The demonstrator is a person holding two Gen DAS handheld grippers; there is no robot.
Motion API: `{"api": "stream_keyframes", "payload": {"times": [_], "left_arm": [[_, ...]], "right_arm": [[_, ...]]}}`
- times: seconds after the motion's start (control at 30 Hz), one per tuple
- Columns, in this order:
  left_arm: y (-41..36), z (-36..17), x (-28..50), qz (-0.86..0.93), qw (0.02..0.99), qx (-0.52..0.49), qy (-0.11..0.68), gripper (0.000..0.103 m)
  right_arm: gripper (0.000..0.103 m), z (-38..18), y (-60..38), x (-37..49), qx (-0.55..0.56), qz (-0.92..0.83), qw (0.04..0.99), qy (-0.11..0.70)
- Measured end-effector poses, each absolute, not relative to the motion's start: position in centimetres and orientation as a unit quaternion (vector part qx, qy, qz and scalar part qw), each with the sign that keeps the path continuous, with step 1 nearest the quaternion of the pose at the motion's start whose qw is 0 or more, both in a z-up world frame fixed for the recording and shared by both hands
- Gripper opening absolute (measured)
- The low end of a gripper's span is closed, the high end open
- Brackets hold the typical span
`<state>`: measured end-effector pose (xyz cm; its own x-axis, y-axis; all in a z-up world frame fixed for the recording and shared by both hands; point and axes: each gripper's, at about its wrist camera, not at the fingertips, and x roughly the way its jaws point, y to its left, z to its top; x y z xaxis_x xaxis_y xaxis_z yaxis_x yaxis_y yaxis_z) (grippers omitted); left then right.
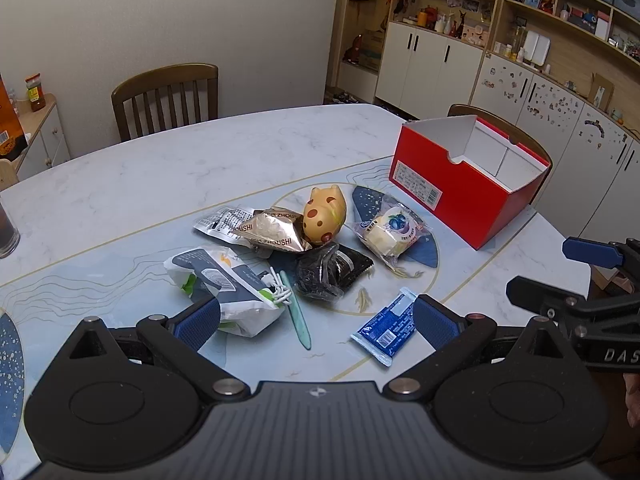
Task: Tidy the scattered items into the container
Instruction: 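Grasp the blue wrapped bar with the right tool while the left tool grasps the white-navy snack bag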
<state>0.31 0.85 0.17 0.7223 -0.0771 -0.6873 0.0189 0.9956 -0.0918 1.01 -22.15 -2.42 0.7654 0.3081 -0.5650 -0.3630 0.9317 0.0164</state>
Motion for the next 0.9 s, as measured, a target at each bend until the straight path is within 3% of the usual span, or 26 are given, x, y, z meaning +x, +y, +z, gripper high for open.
{"api": "stream_keyframes", "payload": {"times": [0.9], "left_arm": [[4.6, -4.6, 5.9, 0.05, 0.922, -0.035, 0.383, 0.102]], "right_arm": [[0.095, -8.3, -19.0, 4.3, -0.084, 0.248, 0.904, 0.338]]}}
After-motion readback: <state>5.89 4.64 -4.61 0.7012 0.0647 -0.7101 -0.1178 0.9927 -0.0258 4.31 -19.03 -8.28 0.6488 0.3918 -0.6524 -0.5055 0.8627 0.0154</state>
